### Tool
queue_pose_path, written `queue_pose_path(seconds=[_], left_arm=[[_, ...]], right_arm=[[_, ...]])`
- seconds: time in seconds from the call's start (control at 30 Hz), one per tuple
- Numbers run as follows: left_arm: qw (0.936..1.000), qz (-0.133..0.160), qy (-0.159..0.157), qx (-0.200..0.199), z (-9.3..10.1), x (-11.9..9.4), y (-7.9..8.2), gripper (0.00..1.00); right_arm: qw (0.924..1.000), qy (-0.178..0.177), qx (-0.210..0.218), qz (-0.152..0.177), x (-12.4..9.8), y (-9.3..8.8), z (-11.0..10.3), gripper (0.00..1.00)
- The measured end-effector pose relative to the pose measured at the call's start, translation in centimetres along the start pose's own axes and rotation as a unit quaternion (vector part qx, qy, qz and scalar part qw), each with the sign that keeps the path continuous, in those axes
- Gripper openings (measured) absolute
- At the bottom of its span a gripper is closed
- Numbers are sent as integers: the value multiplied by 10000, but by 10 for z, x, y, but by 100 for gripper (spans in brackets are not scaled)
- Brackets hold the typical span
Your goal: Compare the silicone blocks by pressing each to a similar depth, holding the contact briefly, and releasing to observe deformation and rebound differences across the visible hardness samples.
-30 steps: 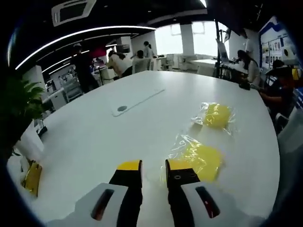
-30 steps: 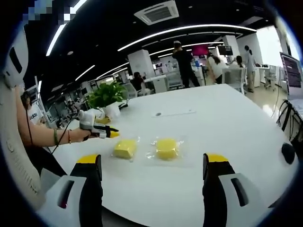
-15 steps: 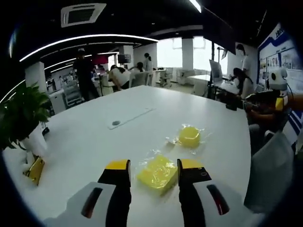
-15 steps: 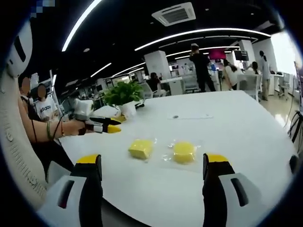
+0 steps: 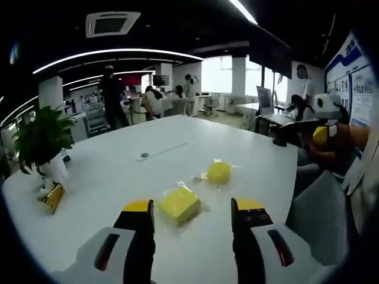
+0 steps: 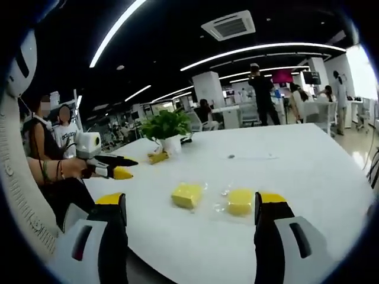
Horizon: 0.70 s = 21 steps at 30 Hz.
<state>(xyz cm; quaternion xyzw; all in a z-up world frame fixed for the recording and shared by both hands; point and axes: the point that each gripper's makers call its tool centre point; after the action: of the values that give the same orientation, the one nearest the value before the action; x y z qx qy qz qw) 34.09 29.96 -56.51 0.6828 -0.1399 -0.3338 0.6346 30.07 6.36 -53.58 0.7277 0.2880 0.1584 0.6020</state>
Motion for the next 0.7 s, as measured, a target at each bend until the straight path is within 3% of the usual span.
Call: queue_pose_path(seconds=[0.4,0.6,0.7], left_arm=[[9991,235,85,-352,18,-35,-1,59],[9986,248,47,-454,26,-41,-1,62],[9986,125,28,-506,29,-43,-8,63]], right_arm=[[9993,262,33,-278,-20,-21,-7,84],[9987,250,18,-433,-32,-32,-1,83],[9987,219,47,-453,-40,-35,7,83]])
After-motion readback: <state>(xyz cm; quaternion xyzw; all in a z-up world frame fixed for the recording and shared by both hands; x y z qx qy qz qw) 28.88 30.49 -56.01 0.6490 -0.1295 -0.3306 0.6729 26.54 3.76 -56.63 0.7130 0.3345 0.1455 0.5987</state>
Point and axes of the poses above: the point that each gripper's makers call its tool centre point, and the gripper's own axes: x roughly forward along the fingers, z roughly to its right, y roughly out of its top, and after that the axes turned 7 degrees about z, right-handed
